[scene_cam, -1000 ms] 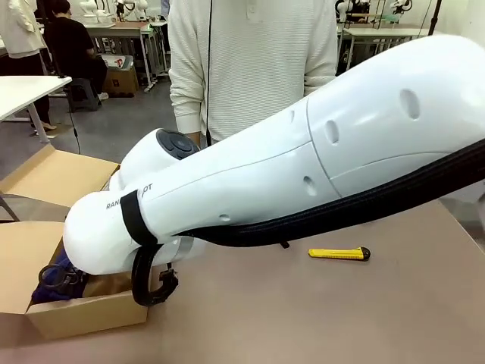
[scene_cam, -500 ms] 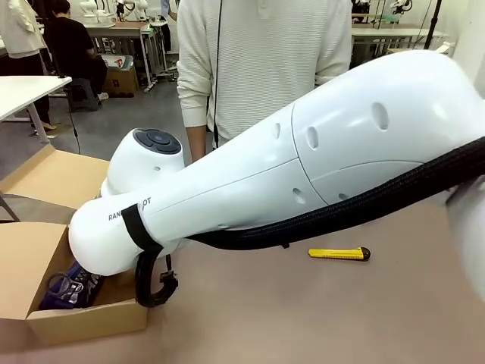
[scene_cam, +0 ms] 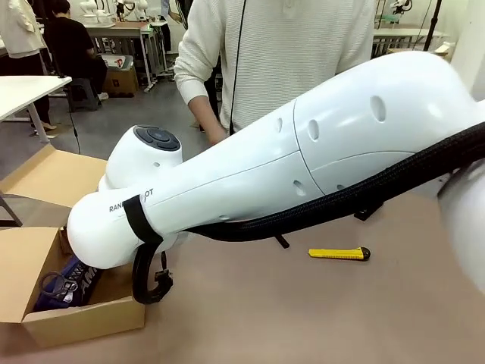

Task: Place items inside the box.
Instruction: Pick up a Pencil pouch or Stapler and place it inside the Mailer Box closest to the robot.

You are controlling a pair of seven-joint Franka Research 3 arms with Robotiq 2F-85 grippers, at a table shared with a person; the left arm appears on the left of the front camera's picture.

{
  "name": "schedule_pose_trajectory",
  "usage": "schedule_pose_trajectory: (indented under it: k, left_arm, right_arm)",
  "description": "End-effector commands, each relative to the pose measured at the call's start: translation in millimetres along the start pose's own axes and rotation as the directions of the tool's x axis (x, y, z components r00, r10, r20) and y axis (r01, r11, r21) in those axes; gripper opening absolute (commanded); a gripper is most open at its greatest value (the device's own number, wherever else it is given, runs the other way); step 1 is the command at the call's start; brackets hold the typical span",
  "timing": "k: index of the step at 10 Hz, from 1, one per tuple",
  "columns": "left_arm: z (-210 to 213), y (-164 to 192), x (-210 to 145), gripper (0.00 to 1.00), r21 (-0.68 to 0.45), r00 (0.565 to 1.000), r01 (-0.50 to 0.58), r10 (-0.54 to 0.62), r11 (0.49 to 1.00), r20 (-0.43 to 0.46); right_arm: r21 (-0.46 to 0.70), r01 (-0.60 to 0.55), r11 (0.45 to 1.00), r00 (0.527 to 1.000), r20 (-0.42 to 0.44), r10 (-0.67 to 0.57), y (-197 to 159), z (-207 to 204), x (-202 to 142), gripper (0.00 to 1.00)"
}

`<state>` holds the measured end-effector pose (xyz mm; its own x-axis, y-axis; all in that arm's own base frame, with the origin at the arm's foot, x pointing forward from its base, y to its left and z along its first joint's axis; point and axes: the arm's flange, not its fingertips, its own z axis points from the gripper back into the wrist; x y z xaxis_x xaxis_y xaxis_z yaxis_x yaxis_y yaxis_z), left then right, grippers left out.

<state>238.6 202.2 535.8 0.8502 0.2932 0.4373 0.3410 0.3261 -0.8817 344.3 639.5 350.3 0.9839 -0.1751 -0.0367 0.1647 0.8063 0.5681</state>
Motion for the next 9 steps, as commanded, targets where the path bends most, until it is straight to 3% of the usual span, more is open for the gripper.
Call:
schedule_pose_trajectory:
  k: [1,2,3,4,6,7,8,9]
  left_arm:
    - [1,-1,-1,1.0,-0.009,1.0,0.026,-0.026,1.0,-0.002]
    - [1,-1,-1,1.0,-0.009,1.0,0.026,-0.026,1.0,-0.002]
    - [1,-1,-1,1.0,-0.009,1.0,0.026,-0.026,1.0,-0.002]
    - [1,-1,-1,1.0,-0.009,1.0,0.026,-0.026,1.0,-0.002]
    - [1,-1,-1,1.0,-0.009,1.0,0.026,-0.026,1.0,-0.002]
    - [1,-1,-1,1.0,-0.009,1.0,0.026,-0.026,1.0,-0.002]
    - [1,-1,-1,1.0,-0.009,1.0,0.026,-0.026,1.0,-0.002]
    - [1,-1,-1,1.0,-0.009,1.0,0.026,-0.026,1.0,-0.002]
  right_arm:
    - [-0.004,0.024,1.0,0.999,0.03,-0.023,5,-2,1,0.08]
    - [-0.003,0.027,1.0,0.999,0.032,-0.027,3,-2,0,0.64]
    - [-0.012,0.019,1.0,1.0,0.022,-0.018,2,-1,0,0.66]
    - [-0.008,0.029,1.0,0.999,0.014,-0.029,2,1,0,1.0]
    - [0.042,0.073,0.996,0.997,-0.027,-0.072,-1,11,1,1.0]
    - [0.067,0.099,0.993,0.994,-0.052,-0.096,-2,18,2,0.9]
    - [0.09,0.126,0.988,0.989,-0.089,-0.118,-4,29,1,1.0]
    - [0.123,0.147,0.981,0.984,-0.121,-0.133,-5,43,-1,1.0]
